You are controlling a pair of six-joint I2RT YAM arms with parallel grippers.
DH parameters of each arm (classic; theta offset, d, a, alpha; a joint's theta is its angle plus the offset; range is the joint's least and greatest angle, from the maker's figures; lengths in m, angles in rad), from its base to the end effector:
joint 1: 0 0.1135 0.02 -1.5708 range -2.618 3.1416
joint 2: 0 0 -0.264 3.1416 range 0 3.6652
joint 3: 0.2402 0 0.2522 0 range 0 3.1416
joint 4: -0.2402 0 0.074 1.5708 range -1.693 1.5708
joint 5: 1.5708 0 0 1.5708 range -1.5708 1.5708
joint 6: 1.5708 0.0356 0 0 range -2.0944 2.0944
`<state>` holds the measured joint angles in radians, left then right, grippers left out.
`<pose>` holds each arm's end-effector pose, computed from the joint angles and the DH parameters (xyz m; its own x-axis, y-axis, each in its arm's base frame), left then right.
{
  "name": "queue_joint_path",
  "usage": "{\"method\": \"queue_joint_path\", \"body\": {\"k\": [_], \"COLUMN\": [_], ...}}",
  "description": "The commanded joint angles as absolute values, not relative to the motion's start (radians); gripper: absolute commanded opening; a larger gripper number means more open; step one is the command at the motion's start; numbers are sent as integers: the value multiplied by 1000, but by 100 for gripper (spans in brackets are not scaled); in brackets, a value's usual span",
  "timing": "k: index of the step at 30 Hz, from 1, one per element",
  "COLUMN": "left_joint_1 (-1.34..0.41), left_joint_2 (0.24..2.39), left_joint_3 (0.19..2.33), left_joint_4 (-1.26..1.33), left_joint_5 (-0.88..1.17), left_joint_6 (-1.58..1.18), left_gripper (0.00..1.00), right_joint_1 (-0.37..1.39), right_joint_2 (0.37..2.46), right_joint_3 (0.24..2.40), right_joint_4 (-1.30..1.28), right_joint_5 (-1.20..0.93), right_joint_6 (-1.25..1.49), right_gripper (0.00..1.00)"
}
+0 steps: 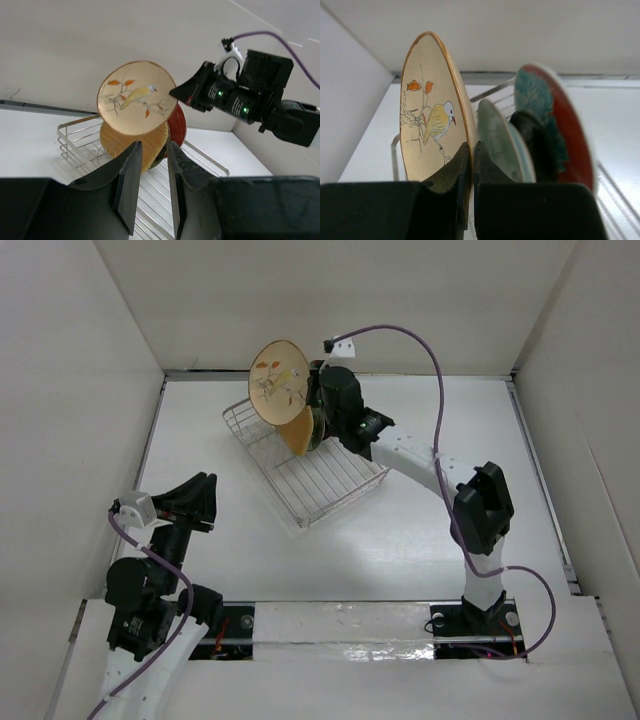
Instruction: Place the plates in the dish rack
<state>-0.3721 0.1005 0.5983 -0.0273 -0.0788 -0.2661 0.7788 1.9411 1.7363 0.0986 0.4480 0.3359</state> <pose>0.0397 -0.0125 0.3593 0.3293 -0.4099 -0.8506 0.3977 0.8773 -0.2688 0.3475 0.3213 0.3573 -0.1789 0.2409 -0.9539 -0.2834 0.9159 0.2844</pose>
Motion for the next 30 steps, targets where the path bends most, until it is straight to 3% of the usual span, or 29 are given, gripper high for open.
{"method": "queue_joint_path", "body": {"k": [1,9,30], "left_joint_1": [-379,-379,-379], "left_joint_2": [133,164,161], "left_joint_3": [614,615,612], "left_joint_4": [9,9,11], "left_joint_5": [-57,-57,-51], "left_joint_6": [-256,-252,-252], "left_gripper": [24,24,24], "right_joint_1": [804,859,1012], "right_joint_2": [1957,2066,2123], "right_joint_3": [1896,2034,1867], "right_joint_4": [252,233,322], "right_joint_5": [555,693,914], "right_joint_6": [154,-100,-293], "right_gripper": [0,0,0]}}
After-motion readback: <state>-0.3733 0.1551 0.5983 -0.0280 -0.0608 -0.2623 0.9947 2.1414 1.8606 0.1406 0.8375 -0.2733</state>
